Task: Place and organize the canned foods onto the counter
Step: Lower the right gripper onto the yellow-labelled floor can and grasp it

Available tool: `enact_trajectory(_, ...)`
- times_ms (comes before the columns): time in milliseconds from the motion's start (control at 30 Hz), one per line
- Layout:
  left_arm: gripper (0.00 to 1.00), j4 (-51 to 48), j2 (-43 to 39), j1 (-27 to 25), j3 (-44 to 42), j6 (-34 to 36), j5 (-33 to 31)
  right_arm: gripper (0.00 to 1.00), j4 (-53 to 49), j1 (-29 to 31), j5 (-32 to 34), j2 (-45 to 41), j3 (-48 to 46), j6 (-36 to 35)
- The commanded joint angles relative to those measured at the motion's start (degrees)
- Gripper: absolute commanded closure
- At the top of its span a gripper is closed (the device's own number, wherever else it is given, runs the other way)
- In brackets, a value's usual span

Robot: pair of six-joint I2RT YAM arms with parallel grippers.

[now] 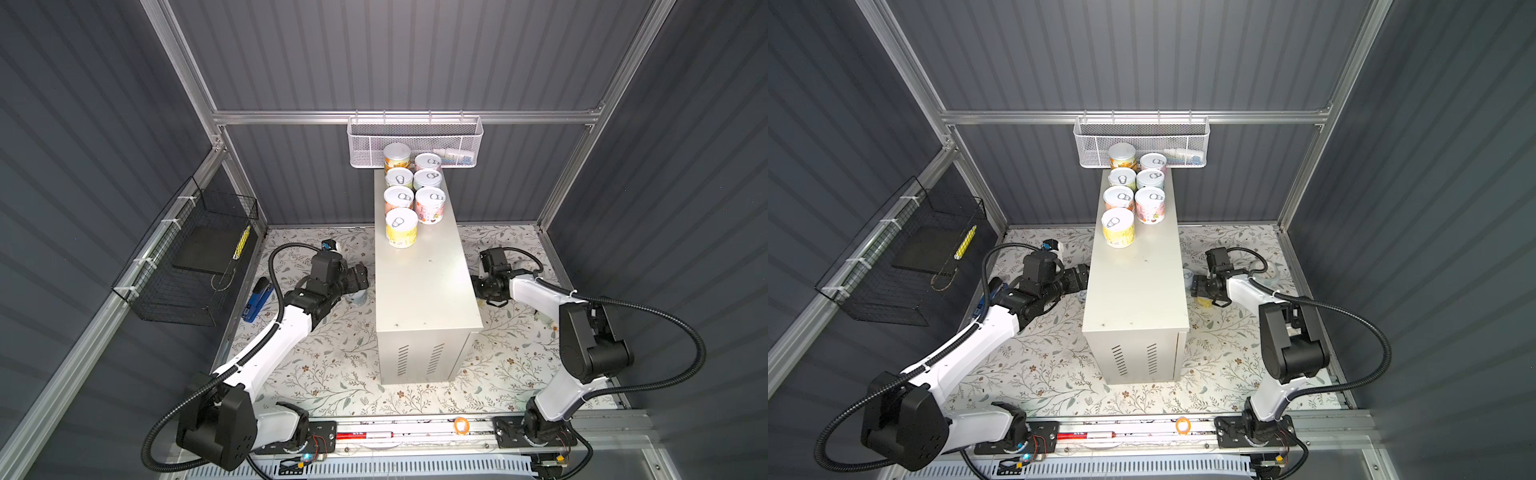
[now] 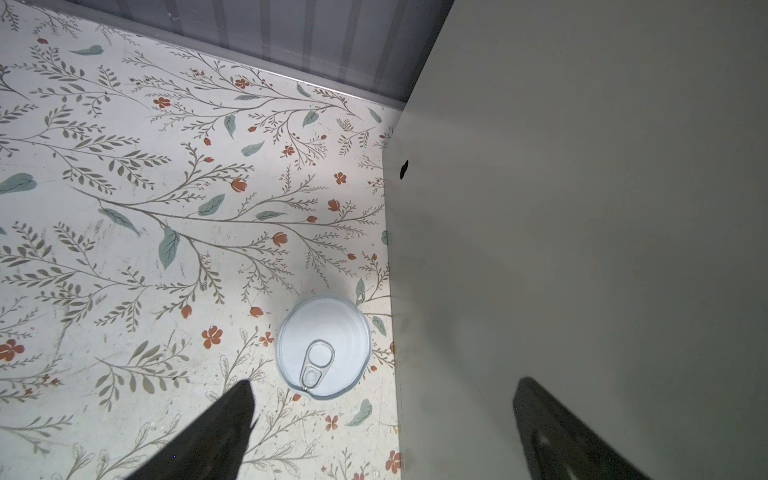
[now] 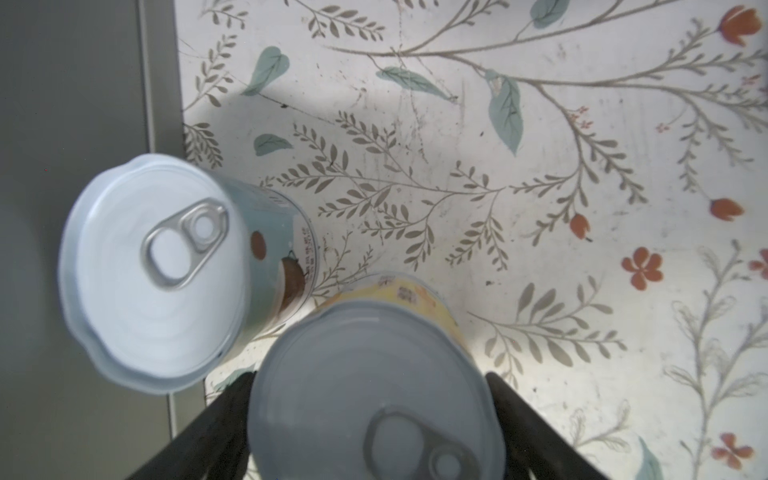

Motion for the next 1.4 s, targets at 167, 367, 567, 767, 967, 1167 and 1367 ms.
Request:
enact_trajectory(167,0.02,0.04,1.63,0.31,0.84,-0.51,1.57,0.17,-4.28,-0.10,2.00,6.16,6.33,0.91)
enact_trajectory(367,0.02,-0.63,3.57,0.31,2.47,-0.15,2.19,0.17,-5.85,-0.10,1.68,9.27,8.40,1.07)
enact_trajectory(567,0.02,-0.02,4.12,0.35,2.55,-0.49,2.22,0.18,-6.80,-0.11,0.98,10.73,9.01,1.28)
enact_trajectory(767,0.03,-0.09,3.55,0.31,1.94,-0.31,1.70,0.28,-7.19,-0.12,1.02,10.23,8.36,1.70)
enact_trajectory(967,0.03,-0.66,1.69,0.31,1.38,0.61,0.80,0.91,-7.62,-0.10,1.60,5.00,5.77,2.71)
enact_trajectory(1167,0.03,-1.46,-0.47,0.31,0.74,1.82,0.79,1.00,-12.64,-0.01,2.13,-8.77,3.66,3.13)
enact_trajectory(1367,0.03,-3.17,-2.01,0.31,0.27,3.09,-0.47,1.00,-23.06,1.40,4.93,-22.75,8.01,1.91)
